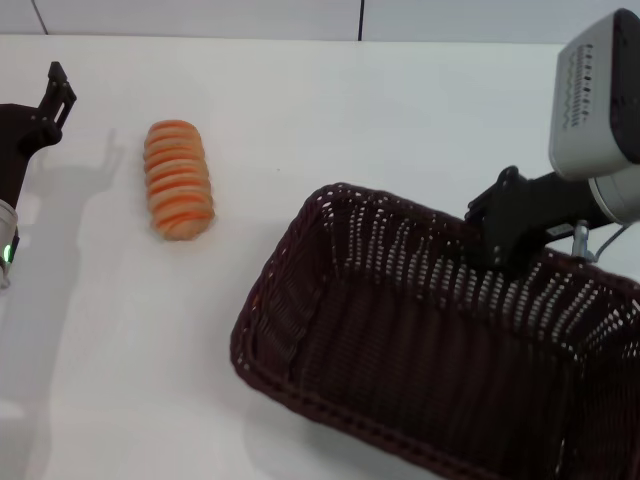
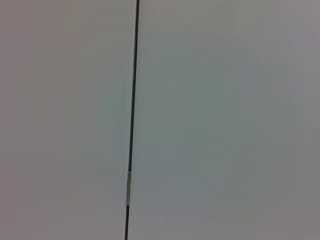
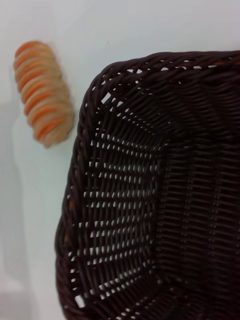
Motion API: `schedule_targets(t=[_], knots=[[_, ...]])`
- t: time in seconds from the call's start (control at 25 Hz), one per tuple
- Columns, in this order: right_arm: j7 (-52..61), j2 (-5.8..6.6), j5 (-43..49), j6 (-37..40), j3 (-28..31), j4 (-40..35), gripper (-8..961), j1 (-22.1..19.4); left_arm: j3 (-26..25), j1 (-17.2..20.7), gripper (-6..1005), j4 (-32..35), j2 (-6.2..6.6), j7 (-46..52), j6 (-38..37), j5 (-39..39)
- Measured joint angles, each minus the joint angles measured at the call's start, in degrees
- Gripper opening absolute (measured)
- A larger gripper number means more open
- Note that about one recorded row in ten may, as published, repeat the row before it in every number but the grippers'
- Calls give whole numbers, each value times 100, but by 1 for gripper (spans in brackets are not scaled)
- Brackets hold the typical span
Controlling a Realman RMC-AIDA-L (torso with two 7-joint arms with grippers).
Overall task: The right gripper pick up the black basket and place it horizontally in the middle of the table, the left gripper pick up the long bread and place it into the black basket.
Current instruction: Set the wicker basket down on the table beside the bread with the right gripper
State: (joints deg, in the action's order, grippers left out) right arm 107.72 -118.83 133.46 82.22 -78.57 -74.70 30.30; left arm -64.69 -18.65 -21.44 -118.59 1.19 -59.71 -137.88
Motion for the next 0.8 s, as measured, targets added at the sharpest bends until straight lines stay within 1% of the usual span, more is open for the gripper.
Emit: schedule_targets(t=[0.16,0.36,0.56,0.68,0.8], knots=[[-12,-8,295,-215,-87,22,190,137,0,-26,854,0,-9,4,28,6],[-125,-4,582,-679,-445,112,191,296,0,-57,854,0,-13,5,134,8],[-216,-8,727,-1055,-827,479,190,638,0,-86,854,0,-21,5,220,8],[-247,-13,729,-1215,-944,731,191,857,0,-92,854,-4,-26,12,225,8],[-269,-15,720,-1338,-1066,779,196,960,0,-96,854,-7,-32,18,226,7]])
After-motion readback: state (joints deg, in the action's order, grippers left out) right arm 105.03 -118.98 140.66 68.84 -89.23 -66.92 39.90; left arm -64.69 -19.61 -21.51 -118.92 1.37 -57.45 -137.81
